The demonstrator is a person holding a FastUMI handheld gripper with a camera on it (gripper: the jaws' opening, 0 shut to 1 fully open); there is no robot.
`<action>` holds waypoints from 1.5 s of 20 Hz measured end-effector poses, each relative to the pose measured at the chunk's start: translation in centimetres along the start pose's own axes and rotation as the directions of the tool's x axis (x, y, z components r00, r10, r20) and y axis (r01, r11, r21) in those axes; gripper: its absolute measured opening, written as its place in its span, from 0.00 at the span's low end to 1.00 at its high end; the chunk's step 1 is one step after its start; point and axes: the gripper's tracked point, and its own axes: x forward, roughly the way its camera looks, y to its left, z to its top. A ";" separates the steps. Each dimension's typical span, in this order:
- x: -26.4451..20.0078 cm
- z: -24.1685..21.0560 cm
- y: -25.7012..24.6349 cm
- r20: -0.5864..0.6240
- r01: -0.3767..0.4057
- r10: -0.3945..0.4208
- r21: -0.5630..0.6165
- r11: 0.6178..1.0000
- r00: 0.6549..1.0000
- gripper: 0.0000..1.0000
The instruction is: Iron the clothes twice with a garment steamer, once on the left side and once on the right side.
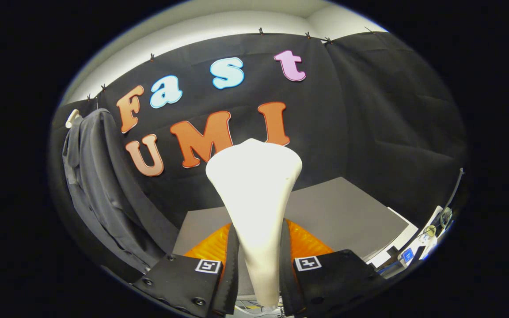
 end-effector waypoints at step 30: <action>-14.8 -1.2 31.9 0.203 -0.130 0.152 -0.119 0.984 0.967 0.47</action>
